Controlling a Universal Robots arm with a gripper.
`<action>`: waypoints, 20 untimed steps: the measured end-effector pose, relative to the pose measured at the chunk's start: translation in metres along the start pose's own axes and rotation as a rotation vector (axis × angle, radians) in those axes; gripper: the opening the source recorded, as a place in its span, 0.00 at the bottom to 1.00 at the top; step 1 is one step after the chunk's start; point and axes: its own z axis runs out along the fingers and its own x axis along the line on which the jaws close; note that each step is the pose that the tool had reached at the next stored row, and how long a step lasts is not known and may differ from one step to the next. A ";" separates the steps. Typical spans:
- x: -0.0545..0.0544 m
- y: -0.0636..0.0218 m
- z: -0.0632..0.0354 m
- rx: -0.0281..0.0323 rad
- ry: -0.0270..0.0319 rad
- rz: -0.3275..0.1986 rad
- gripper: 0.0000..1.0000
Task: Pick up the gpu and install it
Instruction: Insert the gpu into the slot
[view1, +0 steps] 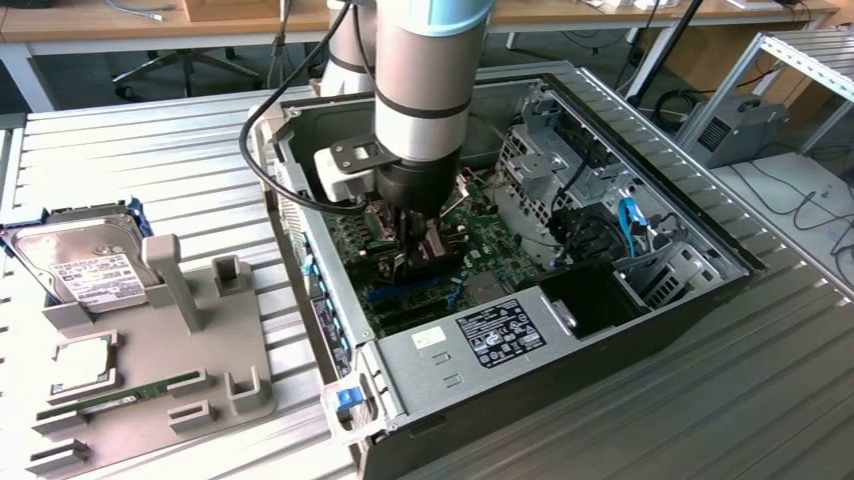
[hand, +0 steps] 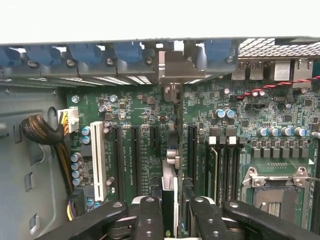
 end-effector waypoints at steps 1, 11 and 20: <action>0.000 0.0008 -0.0001 0.0000 0.0004 0.000 0.26; 0.001 0.0036 0.0039 -0.0002 0.0009 0.000 0.26; 0.001 -0.0021 -0.0006 -0.0005 0.0229 -0.032 0.26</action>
